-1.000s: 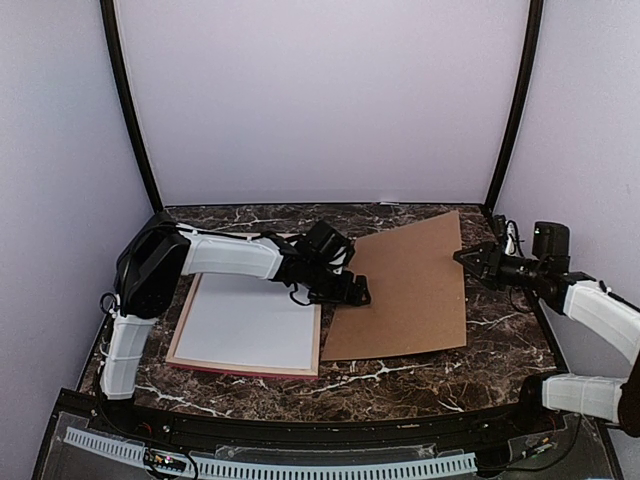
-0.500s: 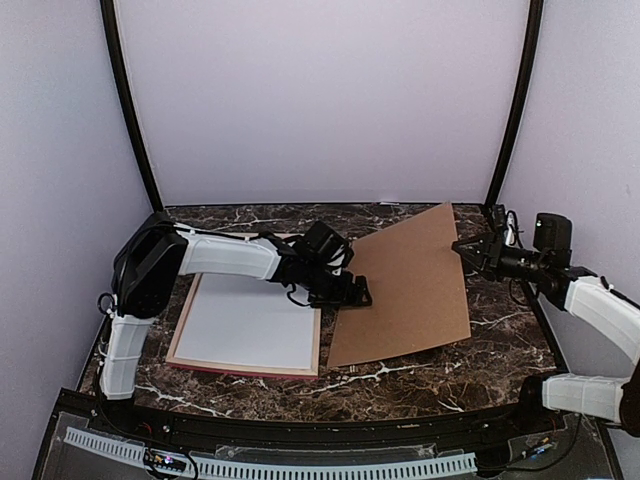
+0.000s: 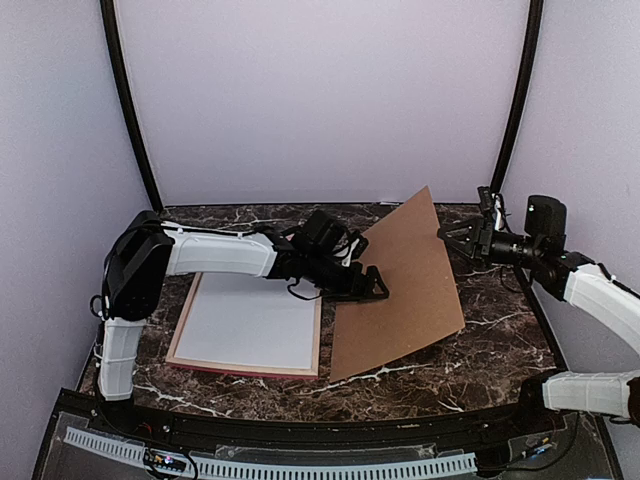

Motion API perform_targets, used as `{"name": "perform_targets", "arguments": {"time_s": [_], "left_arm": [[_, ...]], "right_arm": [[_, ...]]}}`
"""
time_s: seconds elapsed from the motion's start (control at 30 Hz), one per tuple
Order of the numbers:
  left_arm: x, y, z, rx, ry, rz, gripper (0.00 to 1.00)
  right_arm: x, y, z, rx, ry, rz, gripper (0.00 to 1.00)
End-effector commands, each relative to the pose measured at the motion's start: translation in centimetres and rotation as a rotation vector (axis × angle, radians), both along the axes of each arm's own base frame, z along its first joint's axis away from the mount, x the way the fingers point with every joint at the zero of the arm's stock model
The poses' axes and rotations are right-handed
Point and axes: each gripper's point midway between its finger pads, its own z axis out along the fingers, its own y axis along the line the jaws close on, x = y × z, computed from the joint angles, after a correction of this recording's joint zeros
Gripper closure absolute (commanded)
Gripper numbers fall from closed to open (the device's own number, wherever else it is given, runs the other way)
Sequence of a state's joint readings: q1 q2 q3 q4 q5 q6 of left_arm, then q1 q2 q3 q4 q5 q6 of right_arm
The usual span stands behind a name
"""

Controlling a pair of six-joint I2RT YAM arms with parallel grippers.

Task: Put the photo into the frame
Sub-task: Pick up the backboard from the center of the board.

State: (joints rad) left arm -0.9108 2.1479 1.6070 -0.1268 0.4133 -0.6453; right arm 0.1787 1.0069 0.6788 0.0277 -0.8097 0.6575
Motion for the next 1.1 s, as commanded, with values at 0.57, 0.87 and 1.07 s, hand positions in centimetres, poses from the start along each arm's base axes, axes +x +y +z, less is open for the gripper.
{"name": "perform_targets", "arguments": {"time_s": [0.57, 0.87, 1.07], "left_arm": [[-3.4, -0.7, 9.1, -0.165, -0.095, -0.054, 0.07], [-3.7, 2.0, 13.6, -0.200, -0.170, -0.001, 0.04], [-3.2, 4.7, 16.3, -0.250, -0.203, 0.059, 0.02]], "right_arm": [[-3.6, 8.1, 5.0, 0.061, -0.028, 0.269, 0.35], [-5.2, 10.8, 7.5, 0.082, -0.066, 0.325, 0.32], [-5.9, 12.4, 8.1, 0.073, -0.077, 0.355, 0.29]]}}
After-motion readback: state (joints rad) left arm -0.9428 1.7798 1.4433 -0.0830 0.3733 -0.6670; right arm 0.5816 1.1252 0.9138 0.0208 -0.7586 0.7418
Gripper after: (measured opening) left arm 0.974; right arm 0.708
